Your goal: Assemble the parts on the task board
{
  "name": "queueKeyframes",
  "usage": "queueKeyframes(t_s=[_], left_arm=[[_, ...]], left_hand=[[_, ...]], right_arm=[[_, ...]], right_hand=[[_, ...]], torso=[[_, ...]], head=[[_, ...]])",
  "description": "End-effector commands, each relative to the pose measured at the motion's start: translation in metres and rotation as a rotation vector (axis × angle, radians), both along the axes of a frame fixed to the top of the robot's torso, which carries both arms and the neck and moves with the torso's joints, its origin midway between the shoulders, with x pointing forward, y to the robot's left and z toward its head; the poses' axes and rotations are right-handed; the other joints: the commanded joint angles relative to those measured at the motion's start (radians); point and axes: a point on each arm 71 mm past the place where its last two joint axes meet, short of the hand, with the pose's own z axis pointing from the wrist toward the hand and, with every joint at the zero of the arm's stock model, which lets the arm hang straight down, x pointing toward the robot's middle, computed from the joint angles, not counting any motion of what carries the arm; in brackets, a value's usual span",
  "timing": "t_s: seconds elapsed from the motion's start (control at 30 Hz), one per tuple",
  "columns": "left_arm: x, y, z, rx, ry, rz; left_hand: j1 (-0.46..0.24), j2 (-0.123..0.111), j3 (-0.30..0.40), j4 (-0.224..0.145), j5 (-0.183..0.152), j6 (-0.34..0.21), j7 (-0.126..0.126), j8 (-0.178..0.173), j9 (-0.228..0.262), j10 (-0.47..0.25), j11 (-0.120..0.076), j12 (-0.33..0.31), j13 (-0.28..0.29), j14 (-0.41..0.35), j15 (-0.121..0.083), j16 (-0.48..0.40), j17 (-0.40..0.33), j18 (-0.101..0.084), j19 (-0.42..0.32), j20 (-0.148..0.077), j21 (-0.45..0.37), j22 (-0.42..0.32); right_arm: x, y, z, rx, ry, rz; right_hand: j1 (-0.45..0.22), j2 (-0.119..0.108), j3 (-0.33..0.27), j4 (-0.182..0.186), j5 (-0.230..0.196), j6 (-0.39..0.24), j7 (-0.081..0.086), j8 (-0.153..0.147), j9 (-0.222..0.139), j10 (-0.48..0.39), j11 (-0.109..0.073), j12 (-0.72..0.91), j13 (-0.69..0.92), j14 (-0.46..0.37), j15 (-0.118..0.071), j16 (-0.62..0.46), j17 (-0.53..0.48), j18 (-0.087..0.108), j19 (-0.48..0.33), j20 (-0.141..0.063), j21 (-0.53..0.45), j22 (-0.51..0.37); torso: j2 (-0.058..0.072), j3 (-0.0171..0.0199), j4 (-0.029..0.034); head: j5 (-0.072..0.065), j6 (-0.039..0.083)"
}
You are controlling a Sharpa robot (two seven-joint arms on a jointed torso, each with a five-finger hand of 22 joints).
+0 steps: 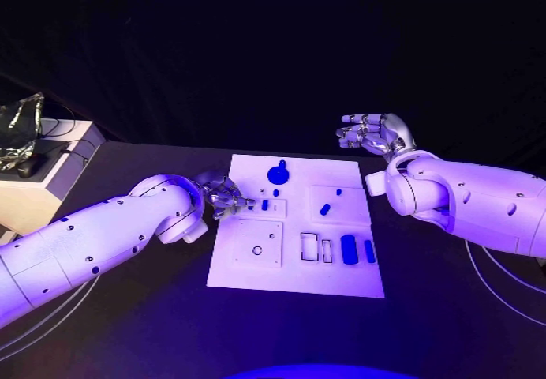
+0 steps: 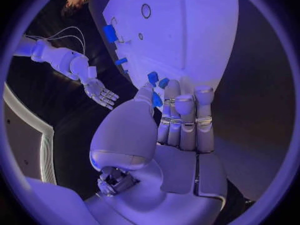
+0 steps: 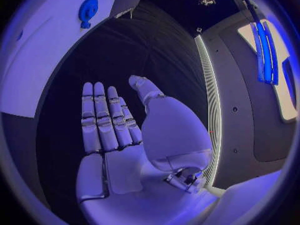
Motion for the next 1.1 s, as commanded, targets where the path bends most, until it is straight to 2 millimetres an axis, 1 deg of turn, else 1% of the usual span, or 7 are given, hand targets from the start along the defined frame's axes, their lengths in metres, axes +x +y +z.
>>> queueKeyframes(t_s=[0.03, 0.13, 0.2, 0.3, 0.4, 0.6, 1.1], left_arm=[[-0.0004, -0.0015, -0.0018, 0.028, 0.011, -0.002], [-0.0001, -0.0025, -0.0021, 0.030, 0.012, -0.001], [0.0000, -0.0034, -0.0022, 0.028, 0.012, -0.001], [0.0001, -0.0046, -0.0025, 0.028, 0.014, -0.003], [0.0004, -0.0050, -0.0030, 0.031, 0.017, -0.003], [0.0018, -0.0043, -0.0053, 0.044, 0.028, -0.001], [0.0058, -0.0067, -0.0095, 0.056, 0.039, 0.013]], left_hand=[[-0.009, -0.002, -0.018, 0.006, 0.001, 0.004, 0.000, 0.010, 0.007, 0.008, 0.001, 0.001, 0.005, 0.010, 0.001, -0.001, 0.006, -0.015, 0.008, 0.001, 0.010, 0.028], [-0.016, -0.005, -0.040, 0.018, 0.002, 0.003, -0.001, 0.016, 0.015, 0.010, 0.000, 0.002, 0.010, 0.014, 0.001, 0.001, 0.013, -0.016, 0.010, 0.000, 0.017, 0.031], [-0.012, -0.001, -0.060, 0.028, 0.002, 0.000, -0.002, 0.024, 0.026, 0.011, -0.001, 0.001, 0.015, 0.017, 0.000, 0.002, 0.018, -0.017, 0.011, 0.000, 0.023, 0.033], [-0.010, -0.002, -0.067, 0.029, 0.001, 0.000, -0.003, 0.025, 0.029, 0.011, 0.000, 0.000, 0.017, 0.016, 0.000, 0.002, 0.022, -0.017, 0.011, 0.000, 0.025, 0.034], [-0.007, -0.002, -0.067, 0.026, 0.001, 0.000, -0.003, 0.026, 0.030, 0.012, 0.000, 0.000, 0.017, 0.016, 0.000, 0.003, 0.023, -0.017, 0.011, 0.000, 0.026, 0.034], [0.018, 0.012, -0.051, -0.007, 0.002, 0.002, -0.010, 0.040, 0.049, 0.015, -0.005, 0.002, 0.023, 0.021, -0.004, 0.008, 0.032, -0.020, 0.015, -0.003, 0.040, 0.040], [0.005, 0.015, -0.051, -0.001, 0.005, -0.001, -0.010, 0.042, 0.061, 0.015, -0.005, 0.002, 0.026, 0.021, -0.004, 0.008, 0.034, -0.021, 0.014, -0.004, 0.042, 0.041]], right_arm=[[-0.0004, 0.0018, 0.0004, 0.000, -0.006, 0.017], [-0.0004, 0.0017, 0.0004, 0.000, -0.006, 0.017], [-0.0003, 0.0018, 0.0004, 0.000, -0.006, 0.017], [-0.0003, 0.0020, 0.0003, 0.000, -0.006, 0.018], [-0.0003, 0.0022, 0.0003, 0.001, -0.006, 0.018], [-0.0003, 0.0020, 0.0003, 0.000, -0.006, 0.018], [-0.0002, 0.0032, 0.0003, 0.001, -0.006, 0.021]], right_hand=[[-0.009, 0.000, 0.007, 0.001, 0.003, 0.007, 0.016, -0.002, 0.000, -0.004, -0.004, -0.001, -0.001, -0.004, -0.004, -0.001, -0.001, -0.004, -0.007, 0.001, -0.001, 0.000], [-0.009, 0.000, 0.007, 0.001, 0.003, 0.007, 0.016, -0.002, 0.000, -0.004, -0.004, -0.001, -0.001, -0.004, -0.004, -0.001, -0.001, -0.004, -0.007, 0.001, -0.001, 0.000], [-0.009, 0.000, 0.007, 0.001, 0.003, 0.007, 0.016, -0.002, 0.000, -0.004, -0.004, -0.001, -0.001, -0.004, -0.004, -0.001, -0.001, -0.004, -0.007, 0.001, -0.001, 0.000], [-0.009, 0.000, 0.007, 0.001, 0.003, 0.007, 0.016, -0.002, 0.000, -0.004, -0.004, -0.001, -0.001, -0.004, -0.004, -0.001, -0.001, -0.004, -0.007, 0.001, -0.001, 0.000], [-0.009, 0.000, 0.007, 0.001, 0.003, 0.007, 0.016, -0.002, 0.000, -0.004, -0.004, -0.001, -0.001, -0.004, -0.004, -0.001, -0.001, -0.004, -0.007, 0.001, -0.001, 0.000], [-0.009, 0.000, 0.007, 0.001, 0.003, 0.007, 0.016, -0.002, 0.000, -0.004, -0.004, -0.001, -0.001, -0.004, -0.004, -0.001, -0.001, -0.004, -0.007, 0.001, -0.001, 0.000], [-0.009, 0.000, 0.007, 0.001, 0.003, 0.007, 0.016, -0.002, 0.000, -0.004, -0.004, -0.001, -0.001, -0.004, -0.004, -0.001, -0.001, -0.004, -0.007, 0.001, -0.001, 0.000]], torso=[[0.000, 0.0006, -0.0009], [-0.001, 0.0004, -0.0002], [-0.001, 0.0004, 0.0003], [-0.001, 0.0007, 0.0005], [-0.001, 0.0004, 0.0004], [0.000, 0.0005, -0.0003], [0.000, -0.0002, -0.0001]], head=[[0.001, -0.001], [0.000, -0.001], [0.000, -0.001], [0.000, -0.001], [0.000, -0.001], [-0.001, -0.001], [-0.001, -0.003]])
